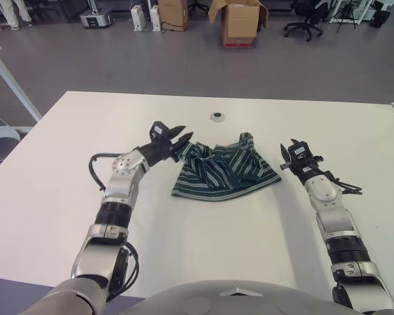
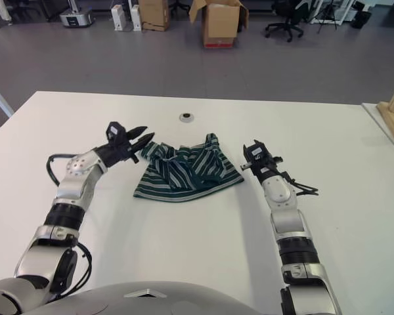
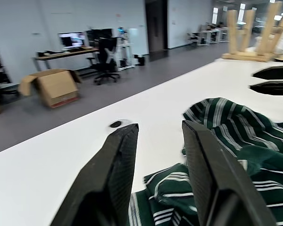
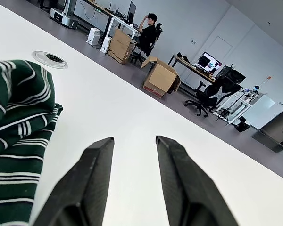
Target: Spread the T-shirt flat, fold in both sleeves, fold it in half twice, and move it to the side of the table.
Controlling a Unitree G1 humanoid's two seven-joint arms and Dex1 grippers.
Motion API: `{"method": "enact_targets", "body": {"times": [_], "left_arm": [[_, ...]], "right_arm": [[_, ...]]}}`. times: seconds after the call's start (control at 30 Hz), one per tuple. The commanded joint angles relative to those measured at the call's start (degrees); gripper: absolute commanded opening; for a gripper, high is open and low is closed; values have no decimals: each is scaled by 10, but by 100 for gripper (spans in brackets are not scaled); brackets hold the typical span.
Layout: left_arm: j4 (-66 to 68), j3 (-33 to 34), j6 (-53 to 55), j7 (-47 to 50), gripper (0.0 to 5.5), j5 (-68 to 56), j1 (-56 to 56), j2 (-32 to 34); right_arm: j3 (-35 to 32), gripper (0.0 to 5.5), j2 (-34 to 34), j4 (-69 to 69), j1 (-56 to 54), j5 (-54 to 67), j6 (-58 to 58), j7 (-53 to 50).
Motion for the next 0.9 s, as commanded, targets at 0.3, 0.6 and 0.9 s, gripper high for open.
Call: {"method": "enact_targets", "body": {"times": [0.3,0.6,0.9], "left_arm": [[158,-94,-65,-175,170,78,-113,21],[297,-136,-226,-89,152,196,-148,18],[324,-136,-288,-56,3,219,-150,18]], "right_arm": [[4,168,13,16,-14,-3,-9,-11],[4,168,15,23,-23,-5,-14,-11],[27,168,-50,41,-39,-36,-54,41]]}}
